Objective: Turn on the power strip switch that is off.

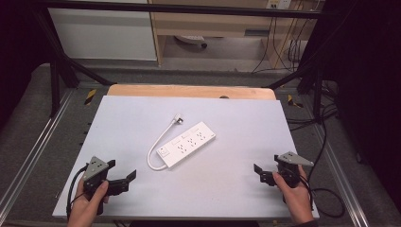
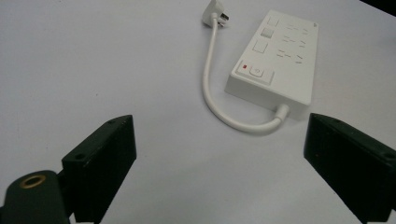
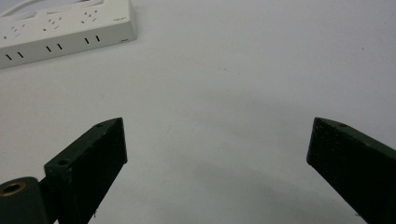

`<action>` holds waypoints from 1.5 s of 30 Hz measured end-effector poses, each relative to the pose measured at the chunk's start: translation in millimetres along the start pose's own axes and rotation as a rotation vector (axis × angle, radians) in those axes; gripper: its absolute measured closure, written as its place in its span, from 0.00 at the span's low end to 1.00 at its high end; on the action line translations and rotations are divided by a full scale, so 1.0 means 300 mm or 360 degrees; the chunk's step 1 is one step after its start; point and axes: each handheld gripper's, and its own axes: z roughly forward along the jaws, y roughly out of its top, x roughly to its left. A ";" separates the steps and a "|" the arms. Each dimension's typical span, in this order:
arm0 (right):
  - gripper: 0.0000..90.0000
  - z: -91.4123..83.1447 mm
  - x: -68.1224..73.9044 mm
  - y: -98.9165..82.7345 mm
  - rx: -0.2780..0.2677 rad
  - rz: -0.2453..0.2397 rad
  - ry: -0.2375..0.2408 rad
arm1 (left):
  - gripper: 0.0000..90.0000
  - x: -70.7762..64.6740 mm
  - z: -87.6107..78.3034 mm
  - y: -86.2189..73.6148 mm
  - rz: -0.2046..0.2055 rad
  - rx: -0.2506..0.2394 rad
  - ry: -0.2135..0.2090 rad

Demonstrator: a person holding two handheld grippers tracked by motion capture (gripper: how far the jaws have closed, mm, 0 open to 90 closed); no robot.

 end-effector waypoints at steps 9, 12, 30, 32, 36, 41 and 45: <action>0.07 -0.002 0.006 0.006 0.0000 -0.0017 0.0016 | 0.10 -0.002 -0.001 0.002 -0.0006 -0.0010 -0.0014; 0.07 -0.006 0.004 0.009 -0.0016 -0.0004 0.0015 | 0.10 -0.006 0.002 0.002 0.0007 -0.0003 -0.0024; 0.05 -0.014 0.017 0.025 -0.0074 -0.0038 0.0038 | 0.10 -0.011 -0.003 0.006 0.0022 -0.0027 -0.0061; 0.05 -0.015 0.020 0.025 -0.0072 -0.0035 0.0038 | 0.10 -0.013 -0.002 0.006 0.0024 -0.0025 -0.0064; 0.05 -0.017 0.020 0.027 -0.0081 -0.0042 0.0046 | 0.10 -0.014 -0.002 0.006 0.0033 -0.0023 -0.0070; 0.05 -0.019 0.027 0.031 -0.0097 -0.0050 0.0070 | 0.10 -0.015 0.000 0.005 0.0037 -0.0017 -0.0067; 0.05 -0.025 0.038 0.039 -0.0123 -0.0058 0.0096 | 0.10 -0.014 0.000 0.005 0.0042 -0.0019 -0.0052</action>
